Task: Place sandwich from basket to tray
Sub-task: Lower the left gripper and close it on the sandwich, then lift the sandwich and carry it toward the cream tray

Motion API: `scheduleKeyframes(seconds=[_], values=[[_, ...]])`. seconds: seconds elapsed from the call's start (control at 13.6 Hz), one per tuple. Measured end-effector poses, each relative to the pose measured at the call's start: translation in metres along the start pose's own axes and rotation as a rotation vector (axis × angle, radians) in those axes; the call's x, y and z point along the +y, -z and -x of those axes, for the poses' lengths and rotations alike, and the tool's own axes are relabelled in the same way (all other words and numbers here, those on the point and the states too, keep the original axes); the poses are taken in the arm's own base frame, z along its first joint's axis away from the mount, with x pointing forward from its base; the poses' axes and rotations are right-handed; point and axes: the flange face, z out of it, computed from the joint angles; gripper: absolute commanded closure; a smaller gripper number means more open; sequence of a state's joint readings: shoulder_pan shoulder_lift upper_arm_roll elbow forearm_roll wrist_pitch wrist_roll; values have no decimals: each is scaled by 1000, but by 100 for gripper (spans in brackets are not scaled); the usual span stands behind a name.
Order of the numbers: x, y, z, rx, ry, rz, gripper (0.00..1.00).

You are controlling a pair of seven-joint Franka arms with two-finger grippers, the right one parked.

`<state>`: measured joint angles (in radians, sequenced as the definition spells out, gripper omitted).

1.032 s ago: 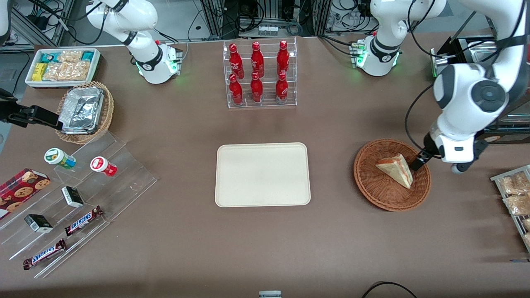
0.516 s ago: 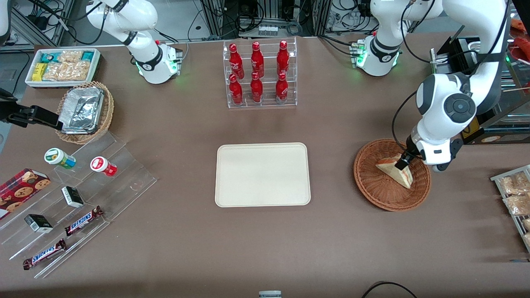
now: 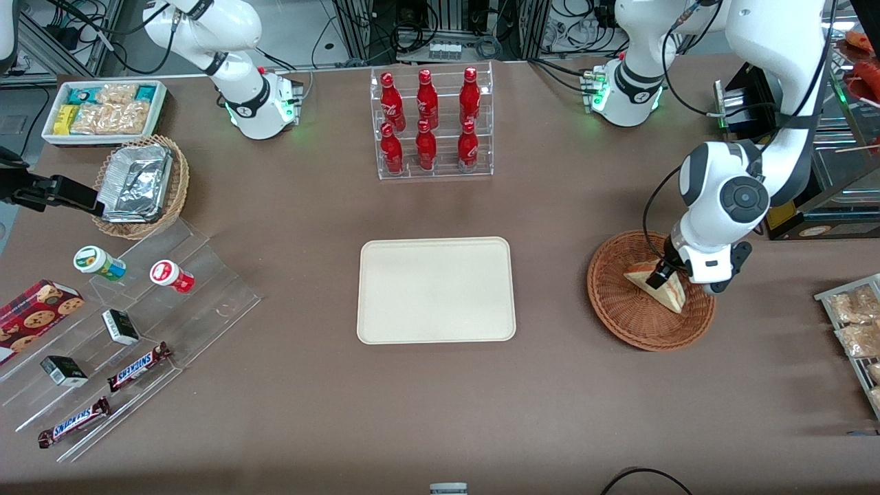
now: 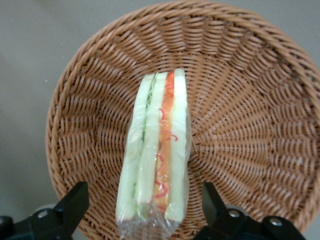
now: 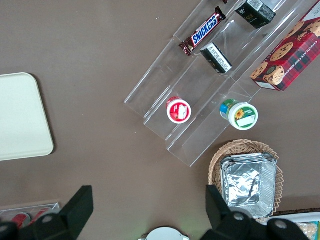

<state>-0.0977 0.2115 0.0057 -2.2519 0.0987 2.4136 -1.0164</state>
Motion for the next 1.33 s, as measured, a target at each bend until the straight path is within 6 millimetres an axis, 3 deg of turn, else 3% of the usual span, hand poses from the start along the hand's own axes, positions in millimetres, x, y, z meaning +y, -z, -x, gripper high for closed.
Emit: scheduleKeyframes(seconds=[0.15,0.22,0.66,0.81,0.96,1.11,1.33], values=[[0,-10,0,-8,7,-10,91],[0,-12,0,-10,20,-13,100],[7,-1,0,-10,20,-21,100],[26,36,12,-23,-21,-67,100],[50,96,29,-14,-79,-117,100],[77,152,62,6,-148,-133,100],[114,195,129,38,-269,-109,100]])
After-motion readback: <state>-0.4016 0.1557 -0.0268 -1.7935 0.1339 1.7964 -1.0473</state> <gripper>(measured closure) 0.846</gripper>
